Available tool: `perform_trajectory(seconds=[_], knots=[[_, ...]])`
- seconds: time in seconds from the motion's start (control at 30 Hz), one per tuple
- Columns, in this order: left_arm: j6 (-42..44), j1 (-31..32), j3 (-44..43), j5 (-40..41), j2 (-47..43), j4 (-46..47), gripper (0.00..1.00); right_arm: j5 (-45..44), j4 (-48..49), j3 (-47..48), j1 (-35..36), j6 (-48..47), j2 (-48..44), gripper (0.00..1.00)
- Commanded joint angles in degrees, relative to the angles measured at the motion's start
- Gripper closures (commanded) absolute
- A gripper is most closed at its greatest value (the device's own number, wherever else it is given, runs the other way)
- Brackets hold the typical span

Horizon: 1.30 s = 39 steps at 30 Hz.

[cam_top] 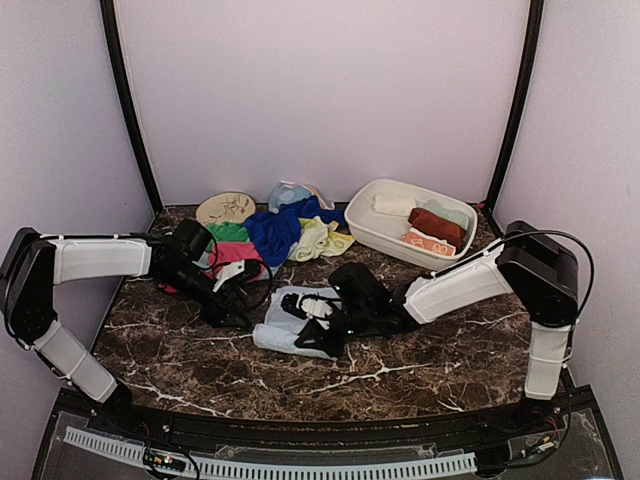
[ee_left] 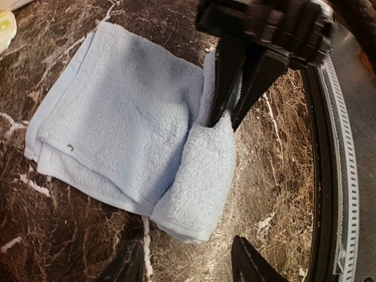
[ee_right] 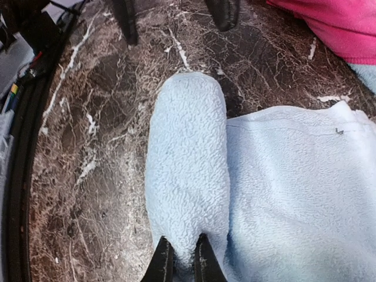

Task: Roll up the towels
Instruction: Roll the towel at the center of the board.

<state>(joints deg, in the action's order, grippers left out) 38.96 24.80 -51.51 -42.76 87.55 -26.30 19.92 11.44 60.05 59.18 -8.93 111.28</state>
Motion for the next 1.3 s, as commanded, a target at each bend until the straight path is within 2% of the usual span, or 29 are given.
perform_trajectory(seconds=[0.0,0.17,0.33,0.57,0.7,0.8,1.03,1.13,1.2,1.27], knots=[[3.9,2.6,0.4,2.8,-1.0,3.5,0.48,20.6,-6.1,4.2,-5.8,15.4,6.7,1.0],[6.5,9.2,-0.7,9.0,0.3,5.6,0.48,29.6,-13.9,12.6,-9.3,24.5,14.9,1.0],[7.4,13.0,-3.3,13.0,6.5,6.3,0.5,31.7,-10.8,11.4,-11.0,30.3,16.4,1.0],[6.4,14.7,-3.9,20.4,11.6,13.3,0.52,32.4,-9.9,10.6,-12.0,31.4,16.0,1.0],[6.4,14.7,-4.4,20.9,13.2,13.9,0.56,31.5,-9.5,10.3,-11.9,30.4,15.4,1.0],[6.5,14.7,-6.3,19.7,15.8,10.5,0.63,29.8,-6.8,8.9,-11.7,28.9,12.9,0.9],[6.5,14.6,-9.8,17.6,19.4,6.1,0.6,29.6,-4.9,8.5,-11.7,28.6,11.4,0.8],[6.1,14.6,-13.4,14.8,22.4,-0.2,0.71,27.3,-2.6,6.8,-11.8,28.1,8.4,0.73],[6.0,14.6,-15.8,13.2,25.1,-4.3,0.81,24.0,-1.5,4.6,-12.1,27.1,5.6,0.61],[5.2,14.4,-17.9,11.3,27.2,-7.7,0.87,18.7,-1.5,2.9,-12.3,25.2,2.2,0.55]])
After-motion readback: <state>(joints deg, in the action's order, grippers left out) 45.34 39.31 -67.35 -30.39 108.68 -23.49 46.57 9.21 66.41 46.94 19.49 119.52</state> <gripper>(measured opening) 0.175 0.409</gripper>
